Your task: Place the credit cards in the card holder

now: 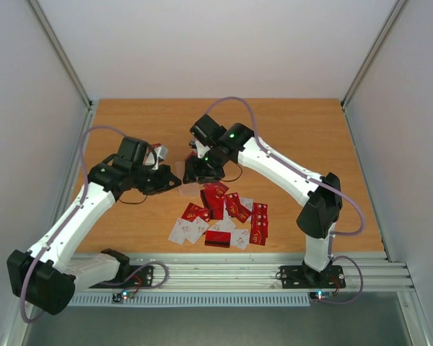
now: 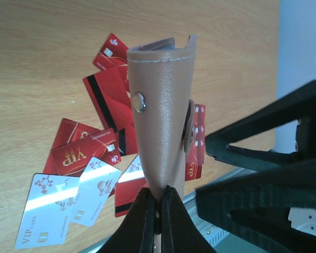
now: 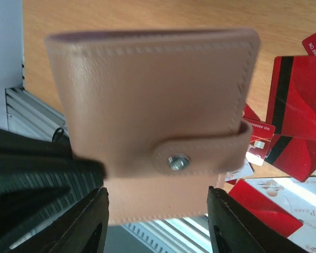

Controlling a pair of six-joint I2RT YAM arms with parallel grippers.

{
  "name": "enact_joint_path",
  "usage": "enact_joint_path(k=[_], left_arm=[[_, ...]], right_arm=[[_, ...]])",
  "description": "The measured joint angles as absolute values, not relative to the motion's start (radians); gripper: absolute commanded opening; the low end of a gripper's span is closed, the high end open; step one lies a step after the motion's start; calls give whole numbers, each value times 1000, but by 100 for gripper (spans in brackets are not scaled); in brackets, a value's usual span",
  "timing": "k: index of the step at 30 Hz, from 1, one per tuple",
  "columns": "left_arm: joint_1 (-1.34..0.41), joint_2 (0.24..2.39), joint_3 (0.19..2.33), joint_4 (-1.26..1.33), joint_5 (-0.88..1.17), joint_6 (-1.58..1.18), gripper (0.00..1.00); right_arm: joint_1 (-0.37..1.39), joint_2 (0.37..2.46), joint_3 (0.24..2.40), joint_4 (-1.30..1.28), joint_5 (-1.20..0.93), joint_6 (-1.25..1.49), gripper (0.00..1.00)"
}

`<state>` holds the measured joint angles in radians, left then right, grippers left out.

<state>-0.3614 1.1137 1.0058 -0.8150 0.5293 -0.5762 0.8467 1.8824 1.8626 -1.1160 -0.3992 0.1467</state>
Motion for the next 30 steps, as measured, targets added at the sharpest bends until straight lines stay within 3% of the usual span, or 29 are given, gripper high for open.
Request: enact_joint_path(k=[5, 21, 27, 30], left_arm=[[-403, 1121, 1031, -819, 523, -567, 0], [-417, 1121, 1032, -809, 544, -567, 0], [-422, 1121, 1032, -796, 556, -565, 0], [-423, 1121, 1032, -795, 563, -561, 0]], right_arm=[[846, 1896, 1882, -1119, -385, 157, 43], [847, 1909, 1886, -1182, -290, 146, 31], [850, 1921, 1914, -1201, -279, 122, 17], [852, 1921, 1914, -1203, -277, 113, 5]])
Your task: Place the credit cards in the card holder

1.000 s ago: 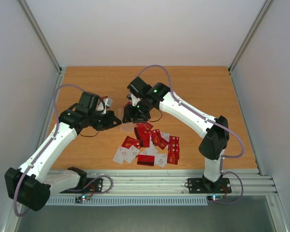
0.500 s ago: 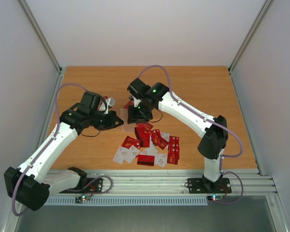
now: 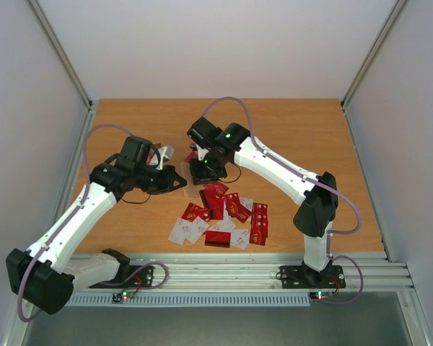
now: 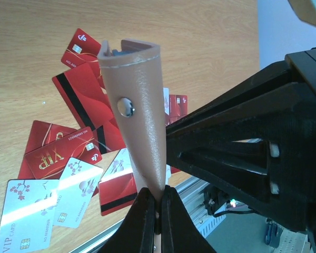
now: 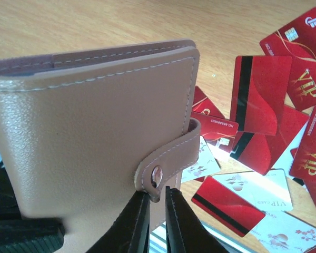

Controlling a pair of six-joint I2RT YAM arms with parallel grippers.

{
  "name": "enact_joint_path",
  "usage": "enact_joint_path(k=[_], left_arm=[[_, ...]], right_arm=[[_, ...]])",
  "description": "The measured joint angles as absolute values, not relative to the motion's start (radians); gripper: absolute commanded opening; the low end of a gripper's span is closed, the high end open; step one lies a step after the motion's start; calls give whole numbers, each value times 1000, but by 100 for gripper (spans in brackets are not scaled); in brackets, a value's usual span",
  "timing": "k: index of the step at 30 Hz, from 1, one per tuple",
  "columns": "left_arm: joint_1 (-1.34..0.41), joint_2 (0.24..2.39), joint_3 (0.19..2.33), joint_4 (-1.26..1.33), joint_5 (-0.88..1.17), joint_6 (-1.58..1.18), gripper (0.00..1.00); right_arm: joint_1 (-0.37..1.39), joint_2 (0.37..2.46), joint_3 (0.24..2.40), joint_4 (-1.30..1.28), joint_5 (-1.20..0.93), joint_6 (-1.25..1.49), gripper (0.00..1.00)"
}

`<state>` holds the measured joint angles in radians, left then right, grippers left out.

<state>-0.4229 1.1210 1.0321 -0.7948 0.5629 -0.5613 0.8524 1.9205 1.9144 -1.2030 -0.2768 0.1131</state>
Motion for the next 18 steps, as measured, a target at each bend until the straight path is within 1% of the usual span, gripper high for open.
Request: enact_joint_path(k=[1, 2, 10, 18], left_arm=[[-423, 1121, 1032, -795, 565, -559, 0], [-424, 1121, 1032, -795, 567, -558, 0], [-427, 1109, 1032, -797, 588, -537, 0], [-428, 1104, 1032, -809, 560, -527, 0]], right_arm=[[854, 1921, 1914, -1203, -275, 110, 2], [854, 1921, 1914, -1203, -273, 106, 1], [839, 1922, 1883, -1221, -189, 95, 1], [788, 1907, 1761, -1186, -189, 88, 1]])
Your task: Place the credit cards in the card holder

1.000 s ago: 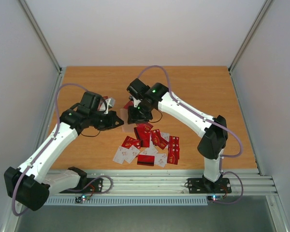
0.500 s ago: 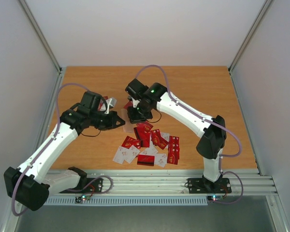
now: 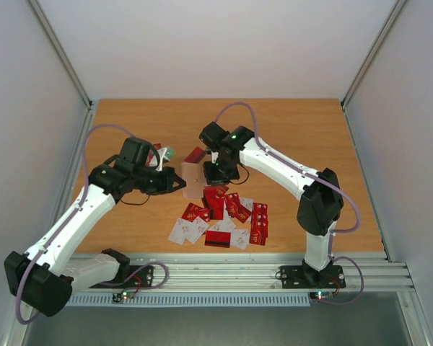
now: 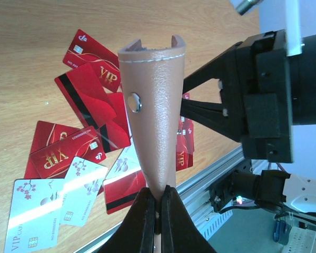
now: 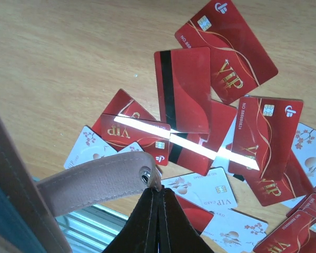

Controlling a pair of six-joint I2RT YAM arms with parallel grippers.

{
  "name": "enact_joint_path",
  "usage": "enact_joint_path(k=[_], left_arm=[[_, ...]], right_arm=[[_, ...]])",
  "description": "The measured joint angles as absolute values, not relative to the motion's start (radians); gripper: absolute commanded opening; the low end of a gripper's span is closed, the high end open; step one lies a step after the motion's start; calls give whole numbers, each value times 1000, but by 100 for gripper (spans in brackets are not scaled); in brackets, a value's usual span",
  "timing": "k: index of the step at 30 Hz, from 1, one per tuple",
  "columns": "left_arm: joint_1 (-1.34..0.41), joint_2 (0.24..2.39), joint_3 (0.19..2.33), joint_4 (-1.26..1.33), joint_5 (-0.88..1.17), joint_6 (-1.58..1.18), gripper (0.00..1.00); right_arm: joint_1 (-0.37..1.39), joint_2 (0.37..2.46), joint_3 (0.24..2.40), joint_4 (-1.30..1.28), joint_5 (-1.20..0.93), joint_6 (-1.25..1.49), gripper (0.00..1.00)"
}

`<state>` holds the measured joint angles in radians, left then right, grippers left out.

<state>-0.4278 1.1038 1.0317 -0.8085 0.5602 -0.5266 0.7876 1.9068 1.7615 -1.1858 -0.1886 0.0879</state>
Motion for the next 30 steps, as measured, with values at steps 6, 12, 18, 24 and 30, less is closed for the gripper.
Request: enact_joint_path(k=[6, 12, 18, 24, 30], left_arm=[[-428, 1103, 986, -802, 510, -534, 0], [-421, 1108, 928, -789, 457, -542, 0], [-344, 1201, 866, -715, 473, -535, 0], [-253, 1369, 862, -648, 521, -489, 1], [-220, 1479, 900, -646, 519, -436, 35]], right_arm=[[774, 1854, 1688, -1101, -287, 78, 1], [774, 1867, 1655, -1013, -379, 79, 1], [774, 1980, 1715, -984, -409, 73, 1], [761, 2131, 1832, -980, -432, 70, 1], [751, 2217, 1899, -983, -457, 70, 1]])
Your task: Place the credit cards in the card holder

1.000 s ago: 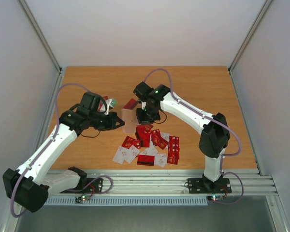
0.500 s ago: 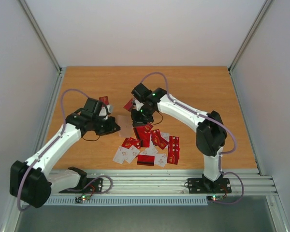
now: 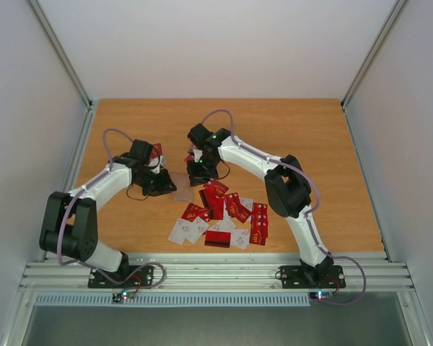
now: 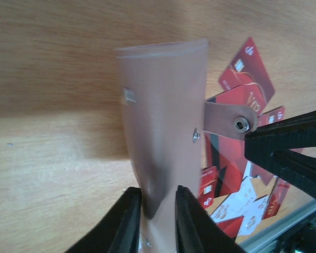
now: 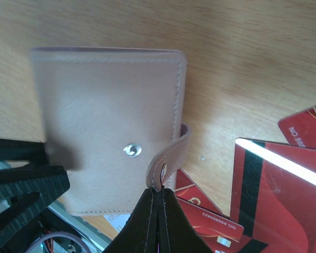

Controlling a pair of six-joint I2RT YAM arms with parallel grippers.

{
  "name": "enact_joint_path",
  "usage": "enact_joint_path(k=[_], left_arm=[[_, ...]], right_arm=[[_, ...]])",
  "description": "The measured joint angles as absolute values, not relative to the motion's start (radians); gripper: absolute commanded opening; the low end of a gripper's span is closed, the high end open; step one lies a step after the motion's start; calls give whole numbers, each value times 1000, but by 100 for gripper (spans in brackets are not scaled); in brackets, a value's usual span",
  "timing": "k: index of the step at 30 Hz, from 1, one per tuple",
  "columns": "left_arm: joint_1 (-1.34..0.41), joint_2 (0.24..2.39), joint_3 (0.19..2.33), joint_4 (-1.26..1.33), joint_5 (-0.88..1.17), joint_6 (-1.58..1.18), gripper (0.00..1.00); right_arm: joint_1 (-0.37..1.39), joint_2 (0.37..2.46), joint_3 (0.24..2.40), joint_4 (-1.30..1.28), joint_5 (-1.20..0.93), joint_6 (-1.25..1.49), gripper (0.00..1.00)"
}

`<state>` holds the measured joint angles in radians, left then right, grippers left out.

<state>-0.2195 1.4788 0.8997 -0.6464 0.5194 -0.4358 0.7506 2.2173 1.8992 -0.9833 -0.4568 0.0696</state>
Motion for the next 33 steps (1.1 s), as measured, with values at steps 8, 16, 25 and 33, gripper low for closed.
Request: enact_joint_path(k=[8, 16, 25, 33], left_arm=[[-221, 1510, 992, -770, 331, -370, 69], [-379, 1501, 1049, -821, 192, -336, 65], [-428, 1577, 1084, -829, 142, -354, 80], [-530, 1657, 1151, -849, 62, -384, 85]], right_arm=[[735, 2277, 1913, -970, -511, 71, 1], [669, 2275, 1801, -912, -566, 78, 1], [638, 2262, 1692, -855, -594, 73, 1], [627, 2242, 1640, -814, -634, 79, 1]])
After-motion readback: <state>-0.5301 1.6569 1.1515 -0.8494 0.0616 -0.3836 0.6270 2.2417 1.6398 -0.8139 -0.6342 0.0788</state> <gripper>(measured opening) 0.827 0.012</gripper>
